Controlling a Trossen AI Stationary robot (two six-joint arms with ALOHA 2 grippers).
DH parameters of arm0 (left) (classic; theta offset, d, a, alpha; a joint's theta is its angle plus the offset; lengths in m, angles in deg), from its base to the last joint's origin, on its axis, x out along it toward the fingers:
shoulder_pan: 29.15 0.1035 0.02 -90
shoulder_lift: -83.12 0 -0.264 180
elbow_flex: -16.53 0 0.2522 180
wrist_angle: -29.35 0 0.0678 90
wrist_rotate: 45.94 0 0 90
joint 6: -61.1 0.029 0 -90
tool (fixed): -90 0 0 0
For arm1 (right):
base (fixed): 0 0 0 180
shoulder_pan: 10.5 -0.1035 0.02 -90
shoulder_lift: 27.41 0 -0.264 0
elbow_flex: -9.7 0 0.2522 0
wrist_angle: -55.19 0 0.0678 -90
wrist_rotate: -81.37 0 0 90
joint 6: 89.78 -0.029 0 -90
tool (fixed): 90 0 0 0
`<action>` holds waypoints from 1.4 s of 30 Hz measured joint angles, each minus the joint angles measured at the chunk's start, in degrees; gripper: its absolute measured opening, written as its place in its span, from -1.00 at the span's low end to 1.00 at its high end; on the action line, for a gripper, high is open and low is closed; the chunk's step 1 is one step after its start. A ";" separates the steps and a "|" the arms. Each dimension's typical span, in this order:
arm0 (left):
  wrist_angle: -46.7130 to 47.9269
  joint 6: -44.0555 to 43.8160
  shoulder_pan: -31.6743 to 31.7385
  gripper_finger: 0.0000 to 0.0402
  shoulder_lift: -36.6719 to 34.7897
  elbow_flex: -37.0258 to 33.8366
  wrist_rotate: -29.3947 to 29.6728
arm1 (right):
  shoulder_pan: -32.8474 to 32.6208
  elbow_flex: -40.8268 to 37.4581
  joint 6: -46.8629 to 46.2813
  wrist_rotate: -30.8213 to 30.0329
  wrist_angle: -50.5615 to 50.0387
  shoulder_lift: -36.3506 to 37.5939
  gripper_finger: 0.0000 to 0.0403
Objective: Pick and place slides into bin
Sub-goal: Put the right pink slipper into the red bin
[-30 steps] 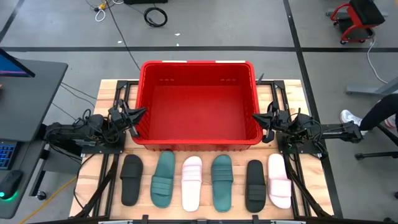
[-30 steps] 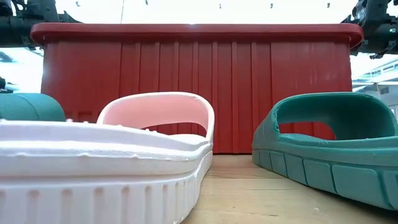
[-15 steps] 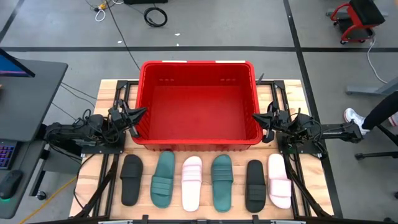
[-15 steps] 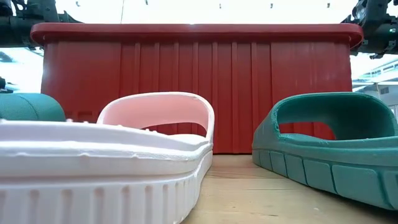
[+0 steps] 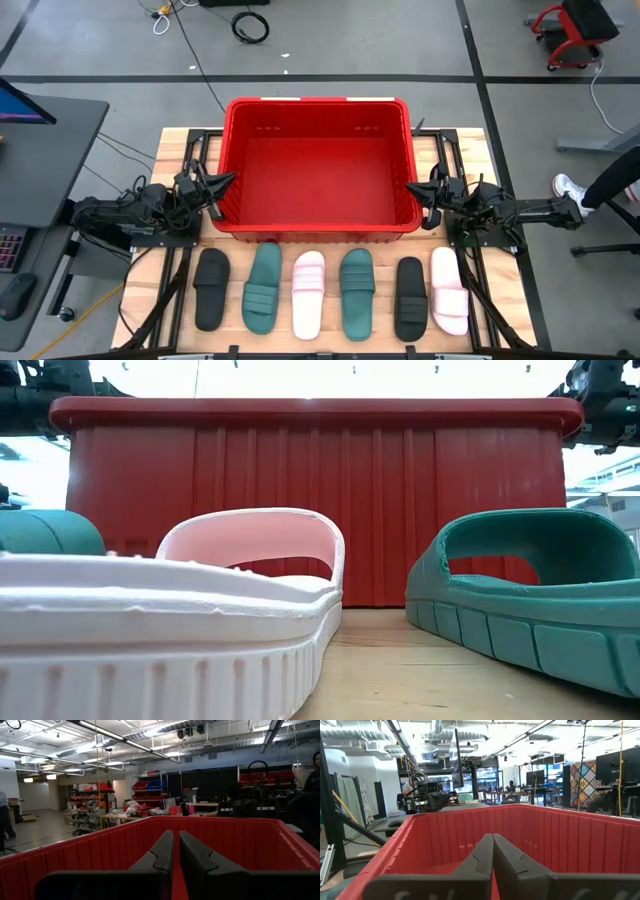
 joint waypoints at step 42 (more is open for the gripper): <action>-0.04 0.00 0.02 -0.83 0.00 0.00 0.00 | -17.98 67.37 -52.86 37.85 -75.84 -44.43 -0.93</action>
